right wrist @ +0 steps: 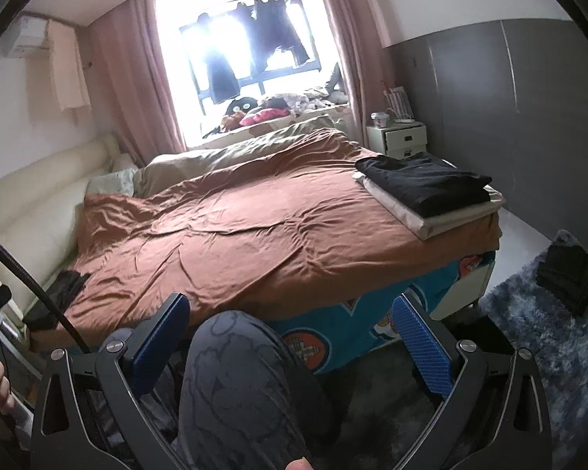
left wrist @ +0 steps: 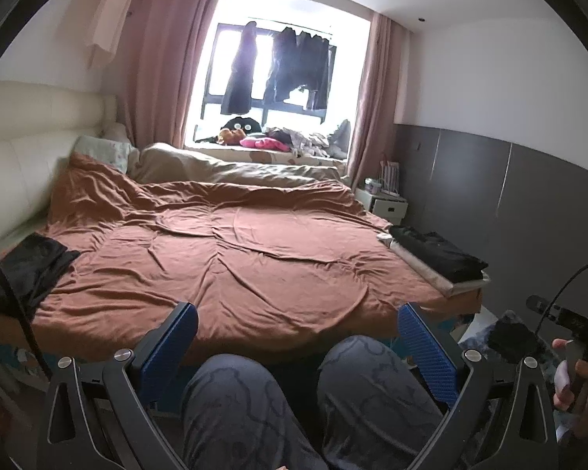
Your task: Fold large clothes
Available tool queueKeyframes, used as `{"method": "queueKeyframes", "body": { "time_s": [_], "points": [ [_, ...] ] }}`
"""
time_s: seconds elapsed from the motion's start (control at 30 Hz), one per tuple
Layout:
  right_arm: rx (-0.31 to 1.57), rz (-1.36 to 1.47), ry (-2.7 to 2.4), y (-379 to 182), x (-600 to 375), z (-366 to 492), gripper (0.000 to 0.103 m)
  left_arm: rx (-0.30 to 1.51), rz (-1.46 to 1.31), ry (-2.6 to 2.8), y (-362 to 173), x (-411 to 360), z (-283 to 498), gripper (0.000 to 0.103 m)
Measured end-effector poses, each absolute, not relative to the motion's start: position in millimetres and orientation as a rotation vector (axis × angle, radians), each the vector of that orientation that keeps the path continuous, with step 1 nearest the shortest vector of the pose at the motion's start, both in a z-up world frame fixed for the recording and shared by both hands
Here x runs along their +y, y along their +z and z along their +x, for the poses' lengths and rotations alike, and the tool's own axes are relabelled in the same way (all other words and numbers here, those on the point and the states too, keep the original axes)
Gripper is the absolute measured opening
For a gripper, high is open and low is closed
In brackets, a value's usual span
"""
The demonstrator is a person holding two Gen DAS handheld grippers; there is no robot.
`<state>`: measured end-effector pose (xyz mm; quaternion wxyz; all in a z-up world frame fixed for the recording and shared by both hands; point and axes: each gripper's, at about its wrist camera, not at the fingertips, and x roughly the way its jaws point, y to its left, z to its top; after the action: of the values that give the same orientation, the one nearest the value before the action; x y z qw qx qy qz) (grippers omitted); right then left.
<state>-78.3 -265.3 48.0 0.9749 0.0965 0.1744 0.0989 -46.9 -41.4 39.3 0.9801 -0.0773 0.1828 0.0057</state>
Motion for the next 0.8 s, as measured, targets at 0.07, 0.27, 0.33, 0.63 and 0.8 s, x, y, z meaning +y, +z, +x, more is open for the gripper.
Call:
{"method": "queueKeyframes", "body": {
  "time_s": [0.07,0.27,0.33,0.63,0.8],
  "points": [
    [0.353,0.192,0.207,47.6,-262.9,-78.3,0.103,0.365,-0.151,0.01,39.4,-42.5,-49.5,0.102],
    [0.345,0.18,0.208,46.1,-256.2,-83.0,0.103,0.353,-0.151,0.021,39.9,-43.2,-57.0,0.102],
    [0.344,0.183,0.207,45.5,-255.6,-82.5,0.103,0.353,-0.154,0.022,40.8,-42.2,-56.5,0.102],
    [0.349,0.183,0.199,38.8,-246.2,-83.1,0.103,0.351,-0.143,0.024,40.2,-50.0,-59.0,0.102],
    [0.352,0.184,0.199,39.4,-242.8,-83.1,0.103,0.351,-0.142,0.021,39.5,-50.4,-58.5,0.102]
  ]
}}
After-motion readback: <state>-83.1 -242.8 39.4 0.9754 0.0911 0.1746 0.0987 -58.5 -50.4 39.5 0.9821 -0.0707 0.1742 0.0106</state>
